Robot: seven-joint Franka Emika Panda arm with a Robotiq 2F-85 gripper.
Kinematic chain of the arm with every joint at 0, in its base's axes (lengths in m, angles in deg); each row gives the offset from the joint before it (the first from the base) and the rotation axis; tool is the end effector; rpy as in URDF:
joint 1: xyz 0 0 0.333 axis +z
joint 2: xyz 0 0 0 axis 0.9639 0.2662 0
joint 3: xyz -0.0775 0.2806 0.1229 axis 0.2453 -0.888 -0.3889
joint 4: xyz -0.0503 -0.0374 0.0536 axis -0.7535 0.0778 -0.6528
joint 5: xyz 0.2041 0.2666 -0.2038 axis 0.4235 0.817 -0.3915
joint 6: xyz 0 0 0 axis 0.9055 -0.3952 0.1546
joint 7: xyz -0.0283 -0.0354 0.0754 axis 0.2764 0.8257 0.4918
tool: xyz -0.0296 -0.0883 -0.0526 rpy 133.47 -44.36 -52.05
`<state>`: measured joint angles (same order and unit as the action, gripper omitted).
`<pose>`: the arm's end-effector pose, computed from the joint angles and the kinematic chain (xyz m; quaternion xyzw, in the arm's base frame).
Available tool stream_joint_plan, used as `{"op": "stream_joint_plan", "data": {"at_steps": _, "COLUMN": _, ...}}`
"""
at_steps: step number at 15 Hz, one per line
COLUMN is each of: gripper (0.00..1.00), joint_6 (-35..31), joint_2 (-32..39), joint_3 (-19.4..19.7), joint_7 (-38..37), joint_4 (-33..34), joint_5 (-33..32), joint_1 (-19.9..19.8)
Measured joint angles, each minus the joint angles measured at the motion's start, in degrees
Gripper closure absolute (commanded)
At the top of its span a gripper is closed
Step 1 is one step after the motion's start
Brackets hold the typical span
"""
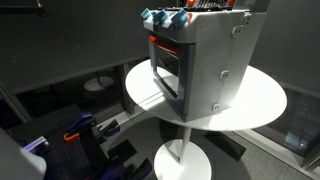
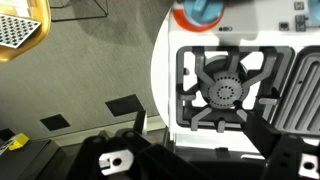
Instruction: Press the top right orange button on the stove
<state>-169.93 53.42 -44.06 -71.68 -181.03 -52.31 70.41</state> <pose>0.5019 -0.0627 0.5523 0.9645 -0.2050 0.1198 0.1154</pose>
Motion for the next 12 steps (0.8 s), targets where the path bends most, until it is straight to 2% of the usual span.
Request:
{"op": "stream_joint_plan", "data": {"at_steps": 6, "gripper": 0.0, "joint_6": 9.83, "joint_2": -5.02, "joint_3": -0.04, "joint_7": 7.46, "joint_4": -1.76, "joint_5": 5.58, "joint_1": 0.25}}
{"op": "stream_joint_plan", "data": {"at_steps": 12, "gripper": 0.0, "joint_6": 10.49, "joint_2": -10.69, "joint_3": 0.23, "joint_7": 18.38, "joint_4": -6.3, "joint_5": 9.06, "joint_1": 0.4}}
